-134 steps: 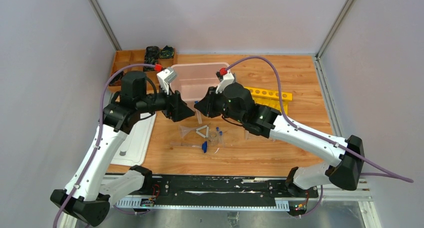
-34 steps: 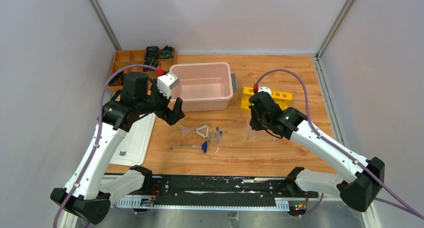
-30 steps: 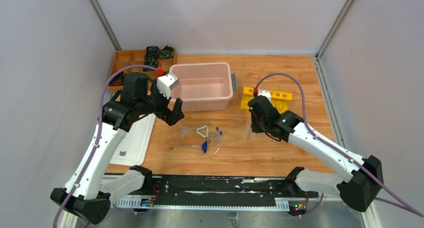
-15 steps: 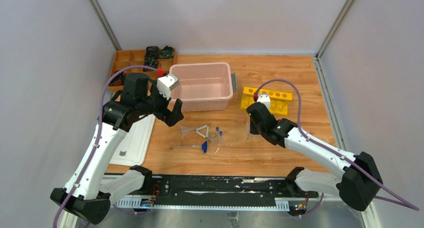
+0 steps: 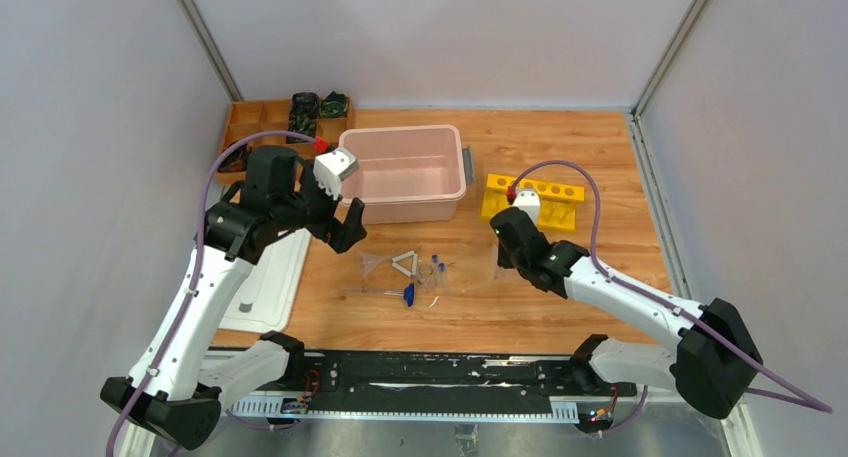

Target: Organize the chemistry lab equipment

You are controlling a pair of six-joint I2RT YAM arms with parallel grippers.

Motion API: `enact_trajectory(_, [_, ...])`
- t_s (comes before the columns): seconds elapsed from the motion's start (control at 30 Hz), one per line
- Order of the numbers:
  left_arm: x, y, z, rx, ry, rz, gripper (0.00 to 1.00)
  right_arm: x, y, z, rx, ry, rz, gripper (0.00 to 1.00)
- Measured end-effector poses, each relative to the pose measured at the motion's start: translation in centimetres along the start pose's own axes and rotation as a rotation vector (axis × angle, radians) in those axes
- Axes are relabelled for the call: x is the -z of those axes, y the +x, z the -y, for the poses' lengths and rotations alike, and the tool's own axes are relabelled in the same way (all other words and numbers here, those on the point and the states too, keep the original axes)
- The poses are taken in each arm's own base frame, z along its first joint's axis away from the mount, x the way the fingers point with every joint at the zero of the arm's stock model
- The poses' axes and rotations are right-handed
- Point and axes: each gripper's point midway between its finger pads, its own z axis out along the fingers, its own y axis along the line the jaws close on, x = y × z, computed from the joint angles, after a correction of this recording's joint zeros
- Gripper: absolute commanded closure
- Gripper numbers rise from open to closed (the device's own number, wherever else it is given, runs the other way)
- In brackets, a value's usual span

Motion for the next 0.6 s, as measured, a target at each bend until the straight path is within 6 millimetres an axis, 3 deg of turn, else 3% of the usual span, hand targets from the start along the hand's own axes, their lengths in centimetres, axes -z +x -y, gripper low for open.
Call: enact_trajectory(0.6, [0.4,-0.7,-0.1,-0.012,-0.008,0.019,0.00,-1.2,1.3,0.1,0.020,0.044,-0.018,1.00])
